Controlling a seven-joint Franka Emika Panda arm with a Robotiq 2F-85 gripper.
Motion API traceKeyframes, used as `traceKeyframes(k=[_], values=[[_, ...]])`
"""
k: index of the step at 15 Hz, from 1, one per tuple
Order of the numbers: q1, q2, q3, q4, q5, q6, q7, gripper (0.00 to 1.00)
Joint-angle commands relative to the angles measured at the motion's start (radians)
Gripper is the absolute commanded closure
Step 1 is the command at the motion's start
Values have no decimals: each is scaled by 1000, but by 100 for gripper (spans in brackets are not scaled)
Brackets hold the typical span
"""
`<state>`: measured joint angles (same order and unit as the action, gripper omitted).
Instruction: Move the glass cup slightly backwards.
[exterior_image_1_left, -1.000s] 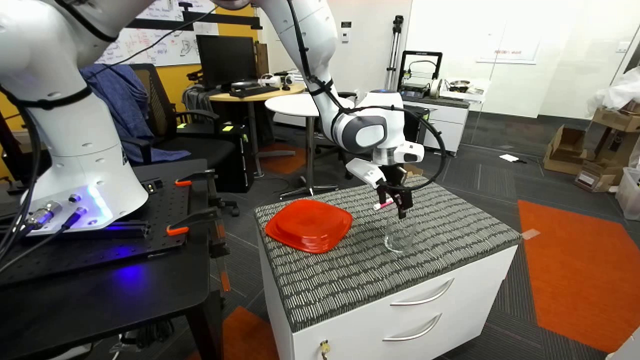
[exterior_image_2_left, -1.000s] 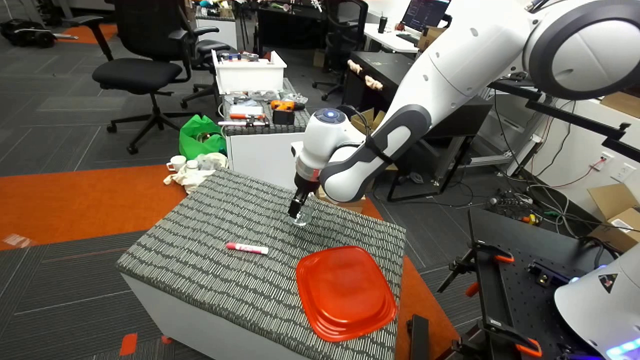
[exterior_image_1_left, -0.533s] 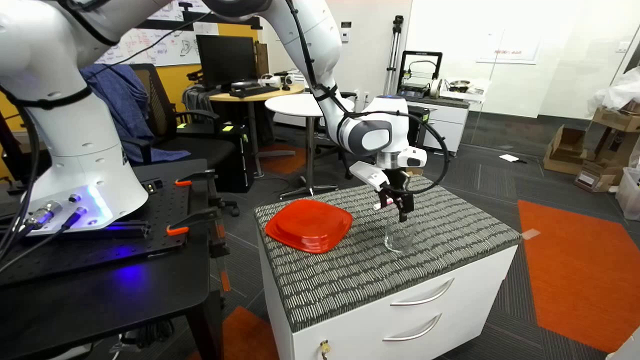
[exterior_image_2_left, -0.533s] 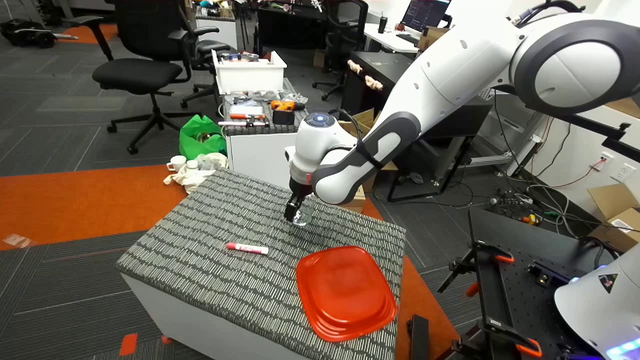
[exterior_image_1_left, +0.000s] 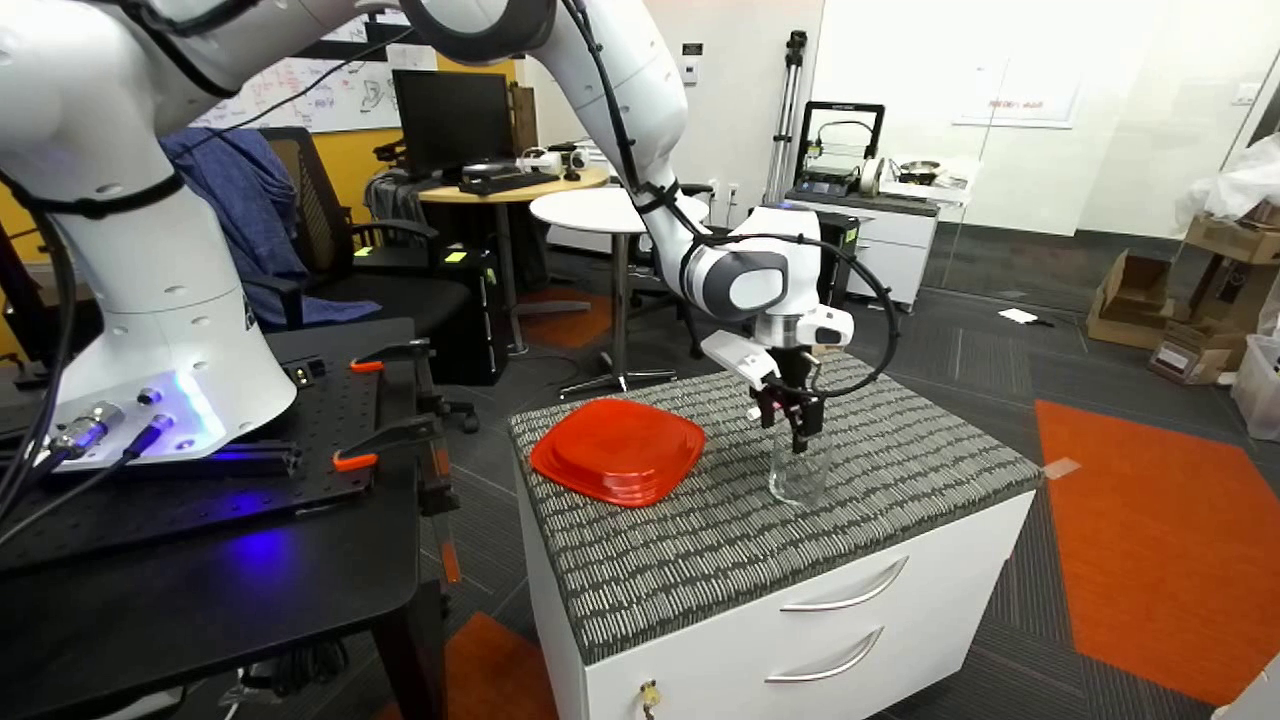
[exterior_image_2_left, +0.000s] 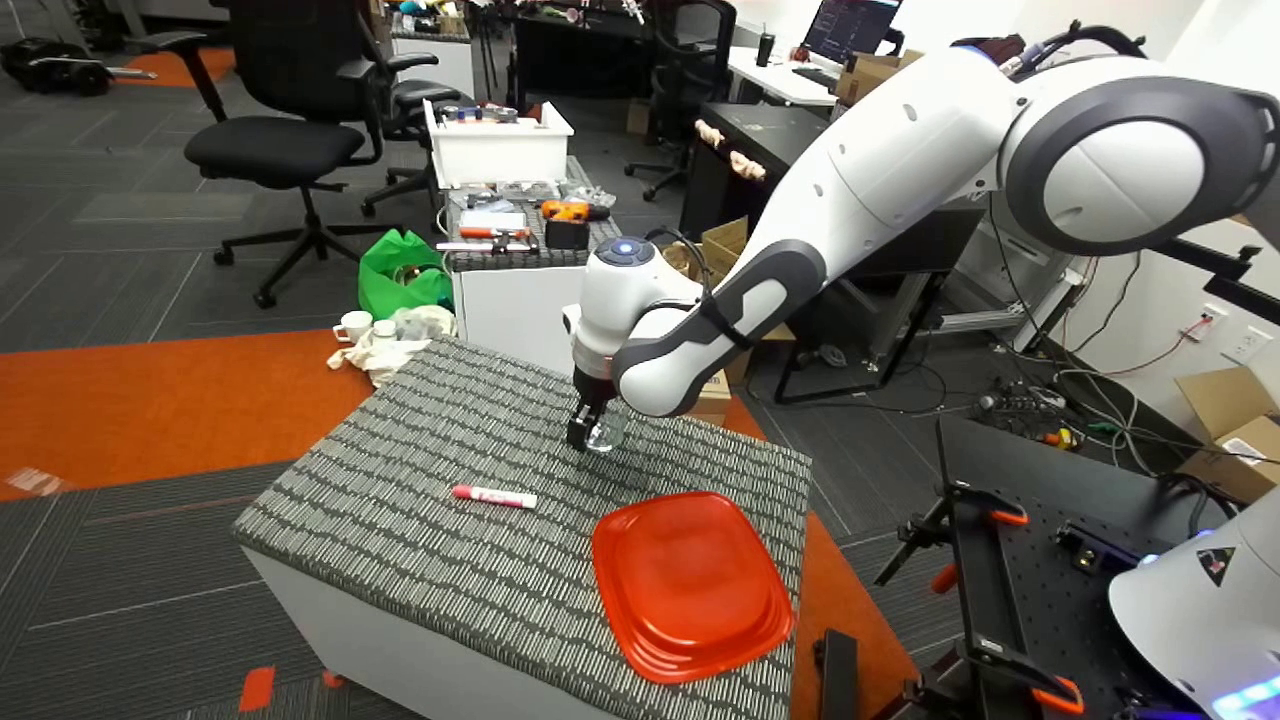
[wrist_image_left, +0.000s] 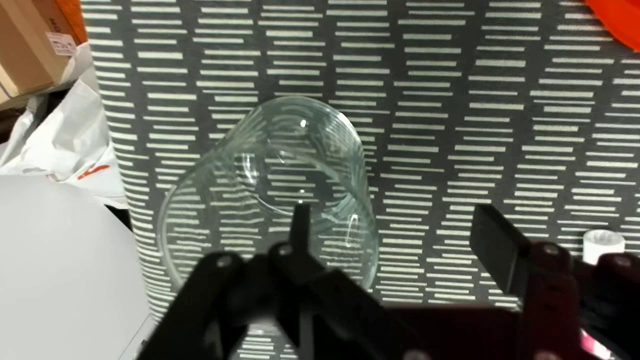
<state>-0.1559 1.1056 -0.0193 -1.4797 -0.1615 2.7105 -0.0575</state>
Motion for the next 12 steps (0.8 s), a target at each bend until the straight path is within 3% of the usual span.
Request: traceKeyframes(k=[1, 7, 9, 12], values=[[3, 27, -2, 53, 32, -52, -40, 49], [2, 35, -9, 67, 32, -64, -33, 95], [2, 26, -13, 57, 32, -59, -29, 100], [5, 10, -23, 42, 35, -60, -15, 99]])
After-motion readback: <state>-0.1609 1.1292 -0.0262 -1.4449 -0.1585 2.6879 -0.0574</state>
